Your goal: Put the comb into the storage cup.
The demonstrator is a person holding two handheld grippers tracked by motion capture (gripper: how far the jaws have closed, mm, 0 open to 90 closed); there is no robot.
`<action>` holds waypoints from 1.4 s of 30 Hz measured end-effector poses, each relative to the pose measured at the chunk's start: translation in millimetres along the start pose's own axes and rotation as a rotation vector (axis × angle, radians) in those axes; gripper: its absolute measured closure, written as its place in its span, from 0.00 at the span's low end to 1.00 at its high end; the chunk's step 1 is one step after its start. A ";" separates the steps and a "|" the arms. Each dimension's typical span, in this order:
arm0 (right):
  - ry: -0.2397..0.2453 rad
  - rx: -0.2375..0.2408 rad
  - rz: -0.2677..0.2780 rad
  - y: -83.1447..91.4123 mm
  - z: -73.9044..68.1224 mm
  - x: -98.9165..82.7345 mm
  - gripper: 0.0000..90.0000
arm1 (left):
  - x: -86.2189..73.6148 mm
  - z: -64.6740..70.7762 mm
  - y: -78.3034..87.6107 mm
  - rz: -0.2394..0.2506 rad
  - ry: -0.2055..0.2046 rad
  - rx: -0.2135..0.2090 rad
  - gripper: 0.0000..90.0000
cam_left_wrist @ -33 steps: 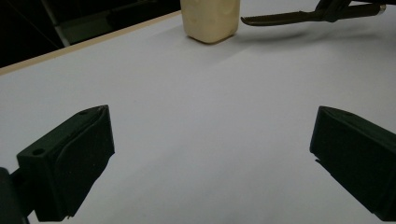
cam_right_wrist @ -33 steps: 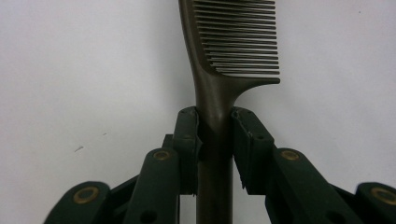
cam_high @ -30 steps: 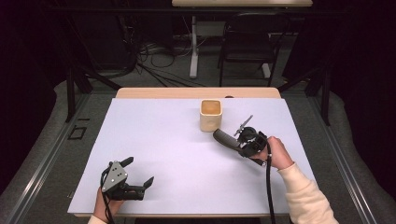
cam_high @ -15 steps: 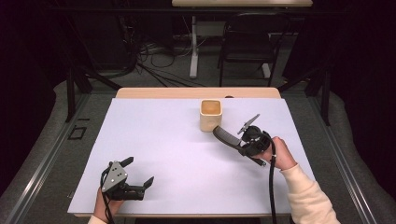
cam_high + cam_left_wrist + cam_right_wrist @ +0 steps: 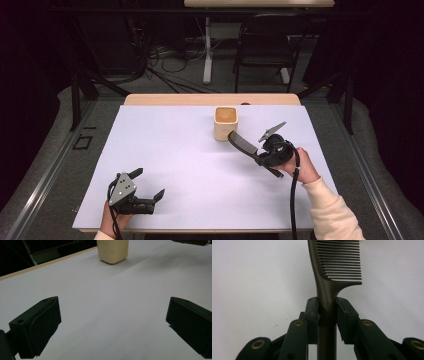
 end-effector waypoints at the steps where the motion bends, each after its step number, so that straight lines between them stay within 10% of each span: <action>1: 0.002 0.002 0.007 1.1 0.1 -0.1 0.80 | 0.0 -0.2 0.1 -0.001 0.000 0.001 0.00; 42: -0.009 0.009 0.222 16.8 -8.0 5.1 0.80 | 0.6 -2.0 -1.9 0.004 0.011 0.005 0.00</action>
Point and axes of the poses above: each handheld gripper's, and its own axes: y roughly backward along the jaws, x roughly out of its top, z roughly to its right, the point moved 4 cm from there along -y, roughly forward along the jaws
